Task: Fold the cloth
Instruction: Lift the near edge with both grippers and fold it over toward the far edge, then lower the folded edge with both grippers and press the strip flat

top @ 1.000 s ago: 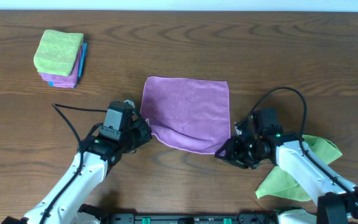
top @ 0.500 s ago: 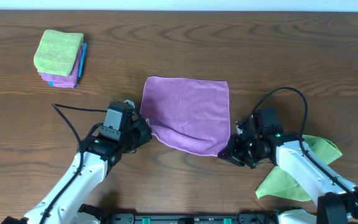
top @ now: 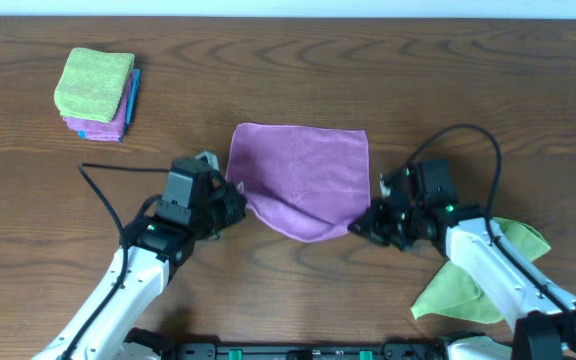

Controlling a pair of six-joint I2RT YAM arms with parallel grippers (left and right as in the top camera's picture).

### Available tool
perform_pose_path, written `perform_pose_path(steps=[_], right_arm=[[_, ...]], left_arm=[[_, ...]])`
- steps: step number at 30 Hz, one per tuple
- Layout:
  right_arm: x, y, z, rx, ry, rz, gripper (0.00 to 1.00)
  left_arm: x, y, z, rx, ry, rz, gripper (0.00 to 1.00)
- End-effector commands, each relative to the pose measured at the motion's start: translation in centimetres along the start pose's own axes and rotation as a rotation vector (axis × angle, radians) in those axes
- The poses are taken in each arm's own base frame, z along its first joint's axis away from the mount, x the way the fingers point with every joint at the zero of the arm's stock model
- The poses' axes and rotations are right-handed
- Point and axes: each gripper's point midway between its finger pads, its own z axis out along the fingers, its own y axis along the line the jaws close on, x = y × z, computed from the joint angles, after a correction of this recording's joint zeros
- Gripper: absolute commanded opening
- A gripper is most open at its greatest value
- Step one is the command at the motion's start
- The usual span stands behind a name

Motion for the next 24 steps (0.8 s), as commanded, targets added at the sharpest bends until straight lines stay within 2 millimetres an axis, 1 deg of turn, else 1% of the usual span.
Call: perform_pose_path(steps=[1,4,8,10,13,15,18,21,22,24], right_arm=[[-2.5,2.1,-0.9,-0.015,-0.078,-0.028,0.02],[-4.6,3.2,-1.4,-0.022,-0.142,-0.058,0.02],[-6.7,3.3,-1.3,-0.021,-0.163,-0.046,0.01],[-8.3,3.3,-0.9,-0.019,-0.172,-0.038,0.01],[-10.5,3.6,-0.7,-0.018,-0.200,-0.040,0.02],[-12.3,3.6,-0.6,0.000,-0.231,-0.039,0.02],[-14.3,3.9,-0.3,-0.006,-0.254,-0.042,0.02],[-15.5,4.0,0.3,-0.006,-0.252,-0.038,0.02],[-15.6,4.0,0.6,-0.007,-0.246,-0.038,0.01],[-15.9,3.7,0.7,0.003,-0.255,-0.038,0.02]], left_arm=[[-2.8,-1.4,-1.0,-0.002,-0.096,0.045,0.05],[-4.5,-1.7,-0.8,-0.002,-0.133,0.054,0.06],[-6.6,-1.1,-0.4,-0.005,-0.170,0.022,0.06],[-7.7,-0.9,0.1,0.019,-0.180,0.008,0.06],[-9.2,-0.6,1.1,0.049,-0.198,-0.002,0.06],[-10.4,-0.6,2.3,0.074,-0.202,-0.008,0.06],[-11.9,-1.0,3.8,0.093,-0.197,0.000,0.06],[-13.0,-1.5,5.3,0.102,-0.175,0.021,0.06],[-13.2,-2.0,5.8,0.121,-0.154,0.028,0.06],[-13.5,-2.1,6.1,0.121,-0.150,0.027,0.06]])
